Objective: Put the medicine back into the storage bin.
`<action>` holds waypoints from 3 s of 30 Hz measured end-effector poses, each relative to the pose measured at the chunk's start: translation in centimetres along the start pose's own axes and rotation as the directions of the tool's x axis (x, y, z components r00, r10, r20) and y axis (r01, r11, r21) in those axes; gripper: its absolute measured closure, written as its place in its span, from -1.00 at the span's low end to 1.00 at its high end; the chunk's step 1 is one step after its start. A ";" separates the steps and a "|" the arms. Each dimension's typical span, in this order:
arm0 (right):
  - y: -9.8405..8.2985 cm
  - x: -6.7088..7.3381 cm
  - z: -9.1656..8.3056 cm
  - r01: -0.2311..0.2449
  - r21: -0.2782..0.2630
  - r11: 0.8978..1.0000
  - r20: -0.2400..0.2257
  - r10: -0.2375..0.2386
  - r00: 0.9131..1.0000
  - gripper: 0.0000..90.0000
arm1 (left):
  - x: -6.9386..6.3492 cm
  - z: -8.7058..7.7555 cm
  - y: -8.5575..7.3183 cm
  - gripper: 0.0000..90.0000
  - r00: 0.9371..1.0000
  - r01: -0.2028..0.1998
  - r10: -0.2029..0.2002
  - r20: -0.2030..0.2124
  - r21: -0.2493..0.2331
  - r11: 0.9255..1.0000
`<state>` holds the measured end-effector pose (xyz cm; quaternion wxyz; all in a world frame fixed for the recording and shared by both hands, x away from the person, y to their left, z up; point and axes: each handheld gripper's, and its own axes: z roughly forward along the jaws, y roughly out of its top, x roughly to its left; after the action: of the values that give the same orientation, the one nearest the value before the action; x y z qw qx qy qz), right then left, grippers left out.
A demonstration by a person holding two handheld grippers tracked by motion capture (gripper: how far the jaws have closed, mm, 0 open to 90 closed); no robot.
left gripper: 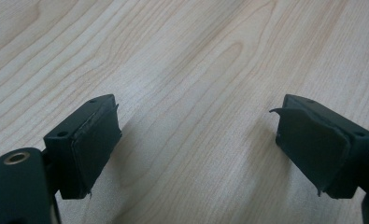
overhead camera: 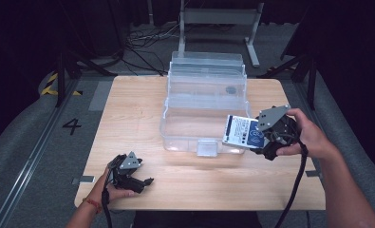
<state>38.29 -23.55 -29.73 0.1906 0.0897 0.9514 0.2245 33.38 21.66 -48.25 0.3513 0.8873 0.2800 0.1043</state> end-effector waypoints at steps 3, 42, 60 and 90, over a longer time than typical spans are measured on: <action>0.4 -0.8 0.6 0.003 0.010 1.000 -0.011 -0.003 1.000 -0.89 | 0.0 0.0 0.0 -0.70 1.000 0.000 0.000 0.000 0.000 1.000; 1.7 -6.6 10.5 0.020 0.113 0.993 -0.107 -0.008 0.994 -0.90 | 0.0 0.0 0.0 -0.70 1.000 0.003 -0.003 0.002 0.000 1.000; 0.1 -6.7 11.9 -0.031 0.070 0.997 -0.110 0.039 0.993 -0.90 | -0.1 0.0 0.0 -0.70 1.000 0.008 -0.008 0.000 0.000 1.000; -3.3 -6.0 5.8 -0.198 -0.146 0.969 -0.011 0.198 0.980 -0.21 | -0.1 -0.1 -0.1 -0.70 1.000 0.008 -0.008 -0.002 0.005 1.000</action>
<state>45.86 -25.76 -34.15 0.1751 0.1704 0.9184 0.3113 33.20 21.71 -48.21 0.3492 0.8869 0.2843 0.1028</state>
